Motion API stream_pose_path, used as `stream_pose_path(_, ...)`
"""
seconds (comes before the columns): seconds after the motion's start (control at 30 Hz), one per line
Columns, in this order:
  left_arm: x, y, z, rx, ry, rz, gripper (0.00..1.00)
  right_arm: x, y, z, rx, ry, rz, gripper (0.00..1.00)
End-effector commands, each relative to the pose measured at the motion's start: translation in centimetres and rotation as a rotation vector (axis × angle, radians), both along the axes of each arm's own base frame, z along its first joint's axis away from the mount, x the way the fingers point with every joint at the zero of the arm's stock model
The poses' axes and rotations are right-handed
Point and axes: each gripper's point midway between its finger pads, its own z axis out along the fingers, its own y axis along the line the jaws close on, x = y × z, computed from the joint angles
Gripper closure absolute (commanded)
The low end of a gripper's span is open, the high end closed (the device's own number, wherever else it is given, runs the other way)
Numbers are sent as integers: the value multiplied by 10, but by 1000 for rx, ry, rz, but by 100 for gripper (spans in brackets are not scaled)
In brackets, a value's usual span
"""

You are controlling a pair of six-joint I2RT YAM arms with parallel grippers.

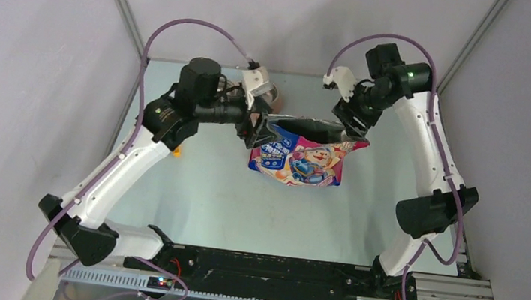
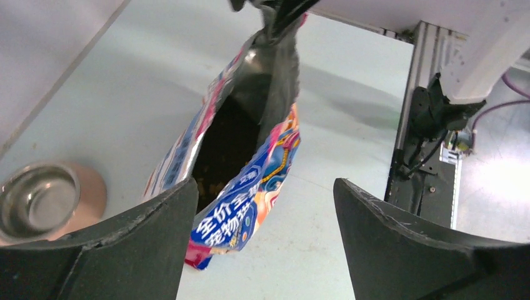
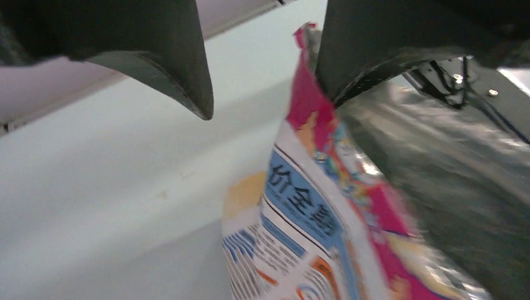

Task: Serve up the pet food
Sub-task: Open the pet food bag at the center of the board.

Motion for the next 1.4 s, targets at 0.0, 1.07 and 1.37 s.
stream_pose_path(0.0, -21, -21, 1, 93, -60, -161, 13, -21, 37, 25, 187, 57, 45, 50)
stream_pose_path(1.07, -6, -109, -48, 351, -76, -319, 18, -21, 54, 6, 233, 101, 30, 56)
stream_pose_path(1.37, 11, -110, -83, 449, -70, -286, 54, -21, 56, 9, 238, 96, 31, 62)
